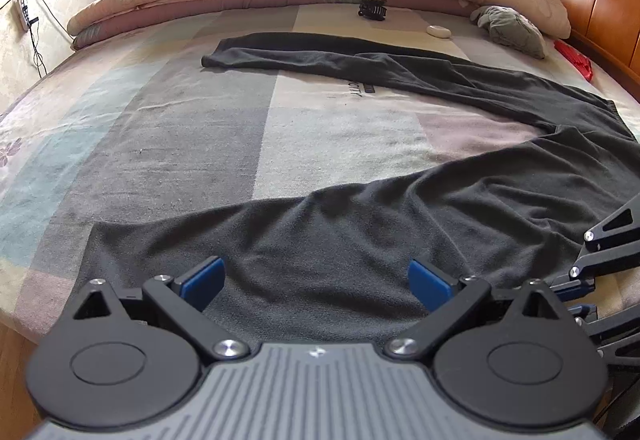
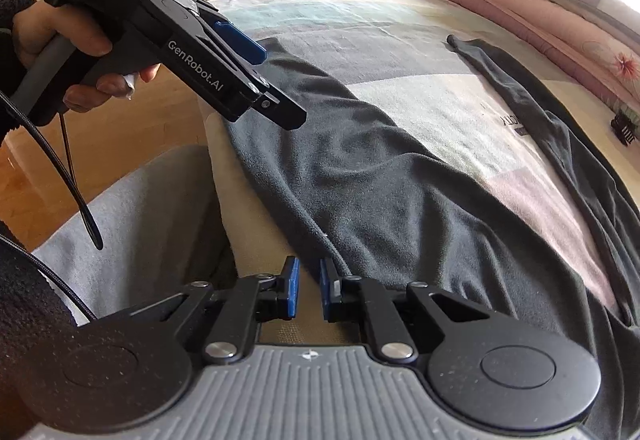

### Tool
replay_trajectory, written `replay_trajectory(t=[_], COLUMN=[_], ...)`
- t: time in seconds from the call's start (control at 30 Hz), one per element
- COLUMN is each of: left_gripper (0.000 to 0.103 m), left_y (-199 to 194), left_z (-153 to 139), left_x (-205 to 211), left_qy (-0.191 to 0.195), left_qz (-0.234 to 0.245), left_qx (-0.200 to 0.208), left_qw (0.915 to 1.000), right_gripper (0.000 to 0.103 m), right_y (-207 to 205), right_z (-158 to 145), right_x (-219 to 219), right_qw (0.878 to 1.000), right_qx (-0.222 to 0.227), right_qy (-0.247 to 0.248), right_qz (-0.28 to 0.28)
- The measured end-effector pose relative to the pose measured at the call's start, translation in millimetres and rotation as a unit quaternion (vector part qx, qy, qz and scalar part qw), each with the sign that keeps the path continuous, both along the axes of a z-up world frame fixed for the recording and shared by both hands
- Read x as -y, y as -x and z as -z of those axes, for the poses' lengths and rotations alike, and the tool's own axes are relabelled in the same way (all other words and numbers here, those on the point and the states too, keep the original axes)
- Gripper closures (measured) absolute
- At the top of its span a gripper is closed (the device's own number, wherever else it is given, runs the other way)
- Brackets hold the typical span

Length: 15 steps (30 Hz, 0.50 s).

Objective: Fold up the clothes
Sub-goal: 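Close the right gripper on the sweatpants edge again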

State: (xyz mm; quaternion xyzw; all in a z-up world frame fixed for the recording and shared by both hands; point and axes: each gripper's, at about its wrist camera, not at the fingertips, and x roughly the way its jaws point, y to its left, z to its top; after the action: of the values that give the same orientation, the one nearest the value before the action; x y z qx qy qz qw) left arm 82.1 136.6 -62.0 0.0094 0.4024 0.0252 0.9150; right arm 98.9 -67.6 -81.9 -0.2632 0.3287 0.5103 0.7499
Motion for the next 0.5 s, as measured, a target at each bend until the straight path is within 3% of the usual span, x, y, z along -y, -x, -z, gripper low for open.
replay_trajectory(t=[0.27,0.43,0.5], left_gripper=[0.005,0.005,0.005], left_y=[1.9,4.0,5.5], left_z=[2.7,4.8,4.0], left_x=[0.1,-2.4,-3.0], left_qy=[0.006,0.01,0.009], left_qz=[0.002,-0.003,-0.002], left_qx=[-0.001,-0.005,-0.005], left_qw=[1.0,0.9999,0.9999], right_gripper=[0.091,0.101,0.102], right_y=[-0.3,-5.6,-5.1], right_z=[7.2,1.9,-0.5], right_x=[-11.0,-10.3,-7.2], right_qw=[0.997,0.999,0.999], right_qx=[0.053,0.013,-0.039], right_qy=[0.027,0.023,0.014], right_qz=[-0.044,-0.02,-0.031])
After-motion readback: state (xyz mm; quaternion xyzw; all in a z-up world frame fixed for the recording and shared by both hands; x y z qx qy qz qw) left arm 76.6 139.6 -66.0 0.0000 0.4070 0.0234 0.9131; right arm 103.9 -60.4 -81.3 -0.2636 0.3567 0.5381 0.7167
